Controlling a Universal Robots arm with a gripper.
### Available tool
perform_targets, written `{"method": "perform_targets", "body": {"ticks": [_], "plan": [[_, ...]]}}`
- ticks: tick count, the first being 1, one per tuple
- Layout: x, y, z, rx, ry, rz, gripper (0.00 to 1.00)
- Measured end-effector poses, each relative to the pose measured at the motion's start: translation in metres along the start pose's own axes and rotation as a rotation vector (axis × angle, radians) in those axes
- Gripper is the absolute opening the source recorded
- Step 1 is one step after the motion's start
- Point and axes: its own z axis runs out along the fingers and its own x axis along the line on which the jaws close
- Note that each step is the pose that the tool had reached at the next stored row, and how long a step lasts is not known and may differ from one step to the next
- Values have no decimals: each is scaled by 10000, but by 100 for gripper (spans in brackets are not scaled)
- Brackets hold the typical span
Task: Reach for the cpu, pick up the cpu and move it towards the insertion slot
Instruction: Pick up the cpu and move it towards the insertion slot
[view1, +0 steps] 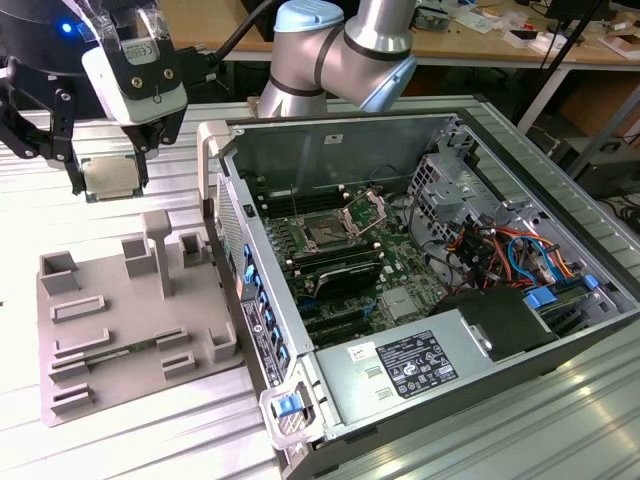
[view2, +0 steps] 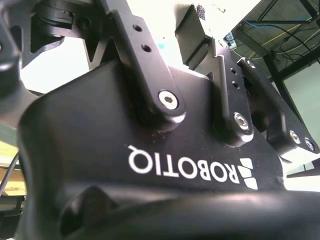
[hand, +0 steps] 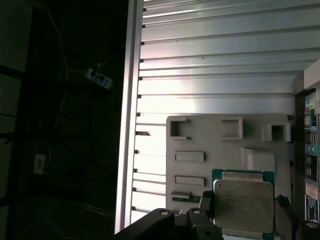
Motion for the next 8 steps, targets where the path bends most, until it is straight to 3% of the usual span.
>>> {"method": "perform_targets", "body": {"ticks": [8], "plan": [[-85,-5,0,0,0,0,54]]}}
